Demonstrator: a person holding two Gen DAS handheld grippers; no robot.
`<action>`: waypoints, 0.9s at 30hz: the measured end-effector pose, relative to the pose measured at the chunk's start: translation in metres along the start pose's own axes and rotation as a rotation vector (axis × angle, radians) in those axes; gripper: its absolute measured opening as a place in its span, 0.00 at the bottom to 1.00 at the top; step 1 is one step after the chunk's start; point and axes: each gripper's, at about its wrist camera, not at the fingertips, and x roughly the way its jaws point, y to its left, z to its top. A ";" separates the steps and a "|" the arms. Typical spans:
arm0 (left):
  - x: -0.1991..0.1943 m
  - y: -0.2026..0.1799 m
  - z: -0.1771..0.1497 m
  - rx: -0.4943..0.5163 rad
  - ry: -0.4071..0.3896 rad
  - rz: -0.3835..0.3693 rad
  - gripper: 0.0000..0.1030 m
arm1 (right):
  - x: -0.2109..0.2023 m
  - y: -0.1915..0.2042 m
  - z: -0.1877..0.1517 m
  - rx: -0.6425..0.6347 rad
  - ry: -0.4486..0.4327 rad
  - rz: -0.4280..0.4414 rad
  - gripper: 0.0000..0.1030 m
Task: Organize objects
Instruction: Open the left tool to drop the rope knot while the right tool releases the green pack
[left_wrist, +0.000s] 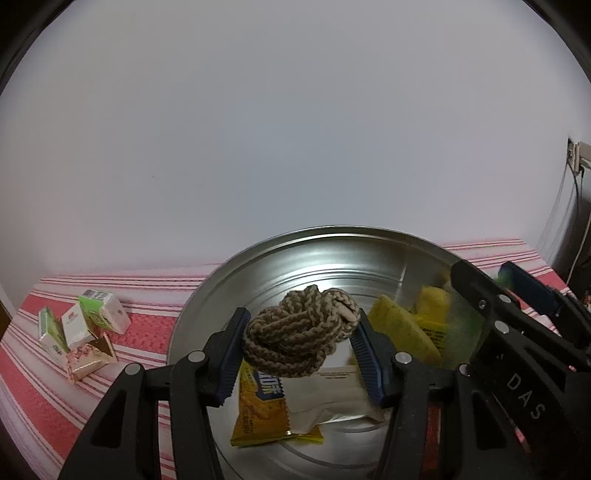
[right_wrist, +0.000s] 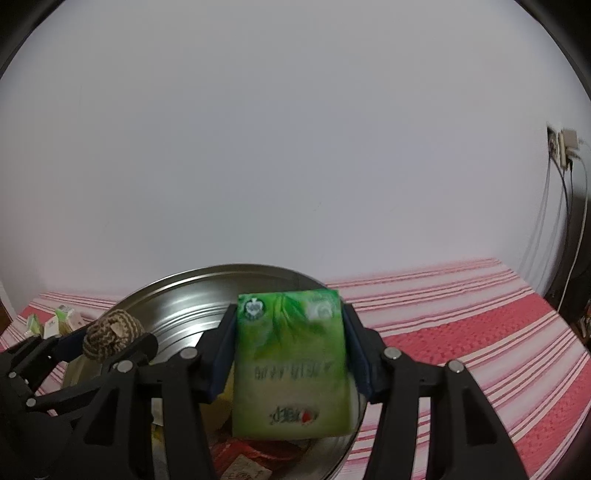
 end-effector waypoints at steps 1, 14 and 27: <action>-0.001 0.000 0.000 0.001 0.002 -0.009 0.59 | -0.002 0.000 0.000 0.011 -0.002 0.010 0.56; -0.033 0.027 -0.005 -0.050 -0.086 0.025 0.89 | -0.033 -0.011 0.022 0.123 -0.139 0.025 1.00; -0.016 0.058 -0.013 -0.071 -0.101 0.173 0.89 | -0.045 -0.009 0.011 0.130 -0.275 -0.038 1.00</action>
